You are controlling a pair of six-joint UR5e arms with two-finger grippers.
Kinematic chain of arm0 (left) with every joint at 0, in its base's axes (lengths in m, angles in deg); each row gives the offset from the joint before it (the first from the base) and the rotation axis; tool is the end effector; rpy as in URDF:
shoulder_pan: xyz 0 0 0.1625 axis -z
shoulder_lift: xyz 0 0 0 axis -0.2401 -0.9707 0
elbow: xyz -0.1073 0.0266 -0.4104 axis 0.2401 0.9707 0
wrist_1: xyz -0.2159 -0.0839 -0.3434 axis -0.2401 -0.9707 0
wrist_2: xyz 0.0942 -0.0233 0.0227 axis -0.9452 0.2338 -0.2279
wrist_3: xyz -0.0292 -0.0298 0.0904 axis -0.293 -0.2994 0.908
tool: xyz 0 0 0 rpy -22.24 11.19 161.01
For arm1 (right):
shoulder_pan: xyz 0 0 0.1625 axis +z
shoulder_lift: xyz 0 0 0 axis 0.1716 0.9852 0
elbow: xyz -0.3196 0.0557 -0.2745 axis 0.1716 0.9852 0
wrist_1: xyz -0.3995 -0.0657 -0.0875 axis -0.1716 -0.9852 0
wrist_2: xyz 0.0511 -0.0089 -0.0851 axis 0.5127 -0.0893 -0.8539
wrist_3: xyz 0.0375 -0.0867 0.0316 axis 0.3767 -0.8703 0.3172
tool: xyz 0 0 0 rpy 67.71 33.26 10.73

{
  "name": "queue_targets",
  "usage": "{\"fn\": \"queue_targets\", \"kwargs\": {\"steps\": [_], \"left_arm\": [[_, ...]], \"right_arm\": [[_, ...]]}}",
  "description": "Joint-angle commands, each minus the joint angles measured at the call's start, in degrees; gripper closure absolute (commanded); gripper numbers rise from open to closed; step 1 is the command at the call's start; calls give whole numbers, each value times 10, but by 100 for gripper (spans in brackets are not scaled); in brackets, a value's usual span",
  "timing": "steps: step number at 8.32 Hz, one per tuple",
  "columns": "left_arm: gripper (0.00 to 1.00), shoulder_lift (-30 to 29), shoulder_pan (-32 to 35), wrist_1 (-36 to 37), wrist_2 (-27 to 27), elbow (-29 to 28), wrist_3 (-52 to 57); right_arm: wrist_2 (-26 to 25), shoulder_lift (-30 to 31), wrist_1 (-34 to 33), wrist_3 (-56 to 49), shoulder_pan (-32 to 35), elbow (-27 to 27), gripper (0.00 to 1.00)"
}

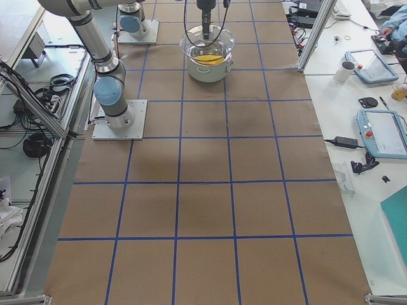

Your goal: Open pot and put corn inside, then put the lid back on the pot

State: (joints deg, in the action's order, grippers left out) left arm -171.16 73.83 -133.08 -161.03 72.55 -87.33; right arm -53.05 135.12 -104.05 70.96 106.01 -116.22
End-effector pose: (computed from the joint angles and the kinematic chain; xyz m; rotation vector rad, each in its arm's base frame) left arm -0.1082 -0.5358 0.4617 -0.1326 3.0988 0.0978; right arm 0.1802 -0.4395 0.5302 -0.1017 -3.1330 0.0455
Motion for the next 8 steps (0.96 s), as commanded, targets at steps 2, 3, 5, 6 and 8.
{"fn": "queue_targets", "kwargs": {"steps": [2,3,5,6,8], "left_arm": [[0,19,-2,24,1,3,-7],[0,26,4,29,-1,10,-3],[0,27,5,29,4,9,1],[0,27,5,29,1,9,1],[0,28,5,29,3,8,1]], "right_arm": [[9,-89,-88,118,129,6,100],[3,-122,-114,168,169,8,100],[7,-148,-122,175,189,6,100],[8,-153,-126,176,189,2,100],[8,-168,-138,178,189,-6,100]]}}
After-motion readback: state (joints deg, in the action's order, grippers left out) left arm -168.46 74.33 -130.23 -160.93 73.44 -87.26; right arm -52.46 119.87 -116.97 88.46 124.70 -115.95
